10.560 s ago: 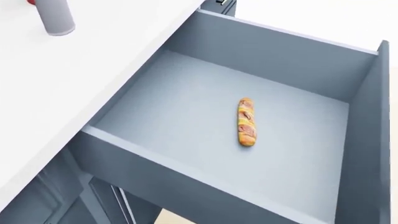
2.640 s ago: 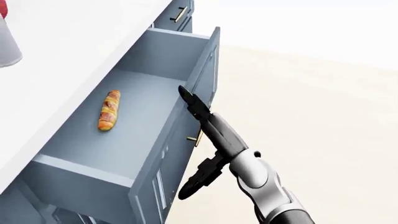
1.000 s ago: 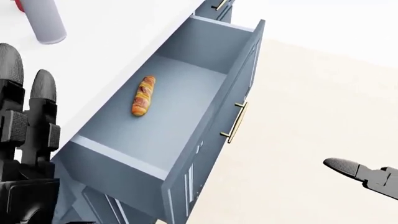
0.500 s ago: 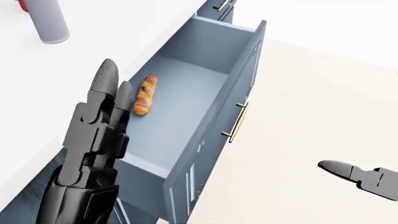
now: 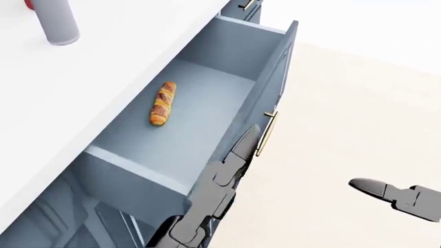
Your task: Close the right drawer.
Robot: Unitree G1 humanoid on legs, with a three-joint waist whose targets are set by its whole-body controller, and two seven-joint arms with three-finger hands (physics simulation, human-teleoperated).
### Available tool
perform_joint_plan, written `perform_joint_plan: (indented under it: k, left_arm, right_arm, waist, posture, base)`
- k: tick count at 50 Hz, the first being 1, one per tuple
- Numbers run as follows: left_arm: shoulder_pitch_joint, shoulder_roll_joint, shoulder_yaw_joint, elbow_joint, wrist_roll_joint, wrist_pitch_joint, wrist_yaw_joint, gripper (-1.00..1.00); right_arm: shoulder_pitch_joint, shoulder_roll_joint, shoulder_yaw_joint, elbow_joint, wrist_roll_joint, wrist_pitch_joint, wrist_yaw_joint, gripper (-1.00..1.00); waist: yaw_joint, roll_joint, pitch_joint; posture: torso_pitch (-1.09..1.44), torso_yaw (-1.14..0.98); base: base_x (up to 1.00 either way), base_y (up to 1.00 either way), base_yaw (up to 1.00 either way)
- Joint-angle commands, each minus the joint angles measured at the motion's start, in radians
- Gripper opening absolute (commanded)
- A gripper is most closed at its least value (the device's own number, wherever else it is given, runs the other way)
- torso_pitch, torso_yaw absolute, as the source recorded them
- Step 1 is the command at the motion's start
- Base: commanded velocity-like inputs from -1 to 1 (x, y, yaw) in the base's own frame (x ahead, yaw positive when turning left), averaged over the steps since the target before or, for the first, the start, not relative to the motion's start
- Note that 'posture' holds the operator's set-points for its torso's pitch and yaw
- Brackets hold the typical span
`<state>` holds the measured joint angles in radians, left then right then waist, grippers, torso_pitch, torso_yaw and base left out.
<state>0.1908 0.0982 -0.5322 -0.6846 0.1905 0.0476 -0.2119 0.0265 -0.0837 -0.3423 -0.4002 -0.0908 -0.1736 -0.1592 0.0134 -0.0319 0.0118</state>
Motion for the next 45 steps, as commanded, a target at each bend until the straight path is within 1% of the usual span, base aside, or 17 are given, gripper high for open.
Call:
perform_joint_plan:
  k: [1,5,10,11,13,18,23,28,30,34,39,45]
  left_arm:
    - [-0.012,-0.005,-0.009,-0.024,-0.004,-0.028,-0.004,1.00]
    - [-0.007,0.001,-0.035,-0.010,-0.018,-0.027,-0.018,1.00]
    - [-0.012,0.001,-0.051,0.037,-0.027,-0.031,-0.036,1.00]
    - [-0.015,-0.001,-0.051,0.057,-0.014,-0.045,-0.032,1.00]
    - [-0.026,-0.013,-0.038,0.106,-0.036,-0.047,-0.045,1.00]
    - [-0.046,-0.041,-0.010,0.218,-0.048,-0.085,-0.063,1.00]
    - [-0.052,-0.061,0.003,0.305,-0.044,-0.127,-0.073,1.00]
    - [-0.058,-0.075,0.008,0.354,-0.040,-0.145,-0.084,1.00]
    - [-0.051,-0.075,0.001,0.357,-0.027,-0.154,-0.079,1.00]
    - [-0.060,-0.090,0.015,0.393,-0.033,-0.184,-0.058,1.00]
    - [-0.100,-0.137,0.066,0.510,-0.059,-0.260,-0.002,1.00]
    - [-0.113,-0.154,0.087,0.561,-0.062,-0.306,0.019,1.00]
  right_arm:
    - [-0.014,-0.009,-0.004,-0.036,-0.001,-0.026,-0.002,1.00]
    - [-0.015,-0.009,-0.002,-0.029,-0.002,-0.029,-0.002,1.00]
    - [-0.016,-0.010,-0.002,-0.030,0.000,-0.026,-0.001,1.00]
    - [-0.016,-0.011,-0.002,-0.029,0.000,-0.026,-0.001,1.00]
    - [-0.016,-0.011,-0.002,-0.030,0.001,-0.025,0.000,1.00]
    - [-0.018,-0.011,0.000,-0.022,0.001,-0.027,-0.001,1.00]
    - [-0.017,-0.011,0.001,-0.018,-0.001,-0.030,-0.001,1.00]
    - [-0.017,-0.011,0.003,-0.012,-0.002,-0.034,0.000,1.00]
    - [-0.016,-0.011,0.002,-0.011,-0.001,-0.035,0.000,1.00]
    - [-0.017,-0.012,0.002,-0.010,-0.001,-0.035,0.001,1.00]
    - [-0.017,-0.012,0.004,-0.003,-0.001,-0.039,0.000,1.00]
    - [-0.018,-0.011,0.006,0.000,-0.004,-0.041,-0.002,1.00]
  waist:
    - [0.000,-0.005,-0.012]
    - [0.001,-0.006,-0.012]
    - [0.002,-0.006,-0.012]
    - [0.002,-0.006,-0.012]
    - [0.002,-0.007,-0.012]
    - [0.002,-0.008,-0.012]
    - [0.001,-0.011,-0.012]
    - [0.001,-0.012,-0.013]
    - [0.000,-0.012,-0.013]
    - [0.000,-0.014,-0.013]
    - [0.000,-0.016,-0.013]
    - [-0.002,-0.017,-0.013]
  posture:
    - [0.00,0.00]
    - [0.00,0.00]
    - [0.00,0.00]
    - [0.00,0.00]
    - [0.00,0.00]
    - [0.00,0.00]
    - [0.00,0.00]
    - [0.00,0.00]
    - [0.00,0.00]
    - [0.00,0.00]
    - [0.00,0.00]
    - [0.00,0.00]
  base:
    - [0.00,0.00,0.00]
    - [0.00,0.00,0.00]
    - [0.00,0.00,0.00]
    - [0.00,0.00,0.00]
    - [0.00,0.00,0.00]
    - [0.00,0.00,0.00]
    - [0.00,0.00,0.00]
    - [0.00,0.00,0.00]
    - [0.00,0.00,0.00]
    - [0.00,0.00,0.00]
    - [0.00,0.00,0.00]
    - [0.00,0.00,0.00]
